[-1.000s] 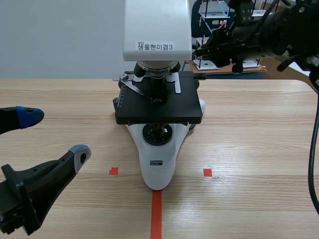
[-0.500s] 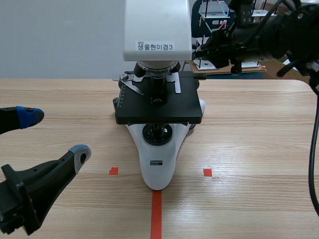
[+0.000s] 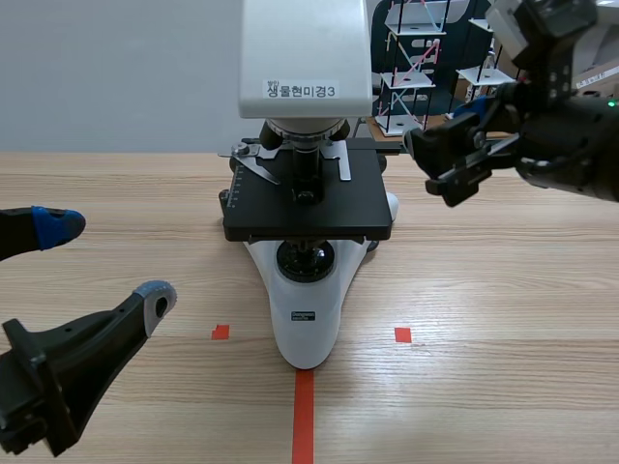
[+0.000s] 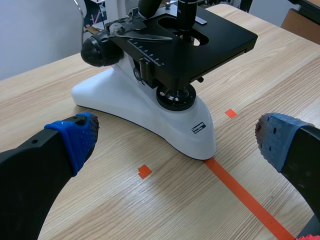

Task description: Return to the home posture

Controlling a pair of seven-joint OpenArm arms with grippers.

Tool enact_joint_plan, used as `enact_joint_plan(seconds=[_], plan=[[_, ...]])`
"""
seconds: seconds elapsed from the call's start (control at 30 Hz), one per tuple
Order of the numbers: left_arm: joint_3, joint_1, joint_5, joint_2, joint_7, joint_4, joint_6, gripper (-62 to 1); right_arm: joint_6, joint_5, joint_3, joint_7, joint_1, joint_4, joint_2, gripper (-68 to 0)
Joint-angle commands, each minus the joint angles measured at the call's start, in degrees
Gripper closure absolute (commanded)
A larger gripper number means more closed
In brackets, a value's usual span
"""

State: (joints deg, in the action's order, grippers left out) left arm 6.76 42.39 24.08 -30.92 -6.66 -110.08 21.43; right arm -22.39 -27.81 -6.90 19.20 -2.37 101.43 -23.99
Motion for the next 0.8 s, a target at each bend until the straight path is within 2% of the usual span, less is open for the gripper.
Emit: enact_joint_plan(seconds=[0.0, 0.1, 0.2, 0.3, 0.43, 0.63, 0.77], plan=[[0.22, 0.42, 0.35, 0.26, -0.83, -0.44, 0.11, -62.3, 0.02, -0.44, 1.95, -2.23, -2.34, 1.64, -0.63, -50.0], [0.22, 0.42, 0.35, 0.26, -0.83, -0.44, 0.11, -62.3, -0.9, -0.24, 4.94, -6.27, -9.35, 5.09, -0.59, -56.4], [0.22, 0.42, 0.35, 0.26, -0.83, -0.44, 0.11, -62.3, -4.5, 2.58, 7.61, -12.79, -15.82, 7.58, -0.28, -59.3], [0.22, 0.42, 0.35, 0.26, -0.83, -0.44, 0.11, -62.3, -8.41, 4.79, 10.29, -20.81, -22.05, 9.14, -0.13, -59.4], [0.22, 0.42, 0.35, 0.26, -0.83, -0.44, 0.11, -62.3, -13.14, 10.43, 12.79, -30.23, -28.63, 9.68, -0.13, -60.9], [0.22, 0.42, 0.35, 0.26, -0.83, -0.44, 0.11, -62.3, -13.46, 16.11, 15.28, -42.05, -35.65, 10.03, -0.13, -60.9], [0.22, 0.42, 0.35, 0.26, -0.83, -0.44, 0.11, -62.3, -13.49, 19.26, 15.63, -45.4, -37.83, 10.67, -0.15, -60.9]])
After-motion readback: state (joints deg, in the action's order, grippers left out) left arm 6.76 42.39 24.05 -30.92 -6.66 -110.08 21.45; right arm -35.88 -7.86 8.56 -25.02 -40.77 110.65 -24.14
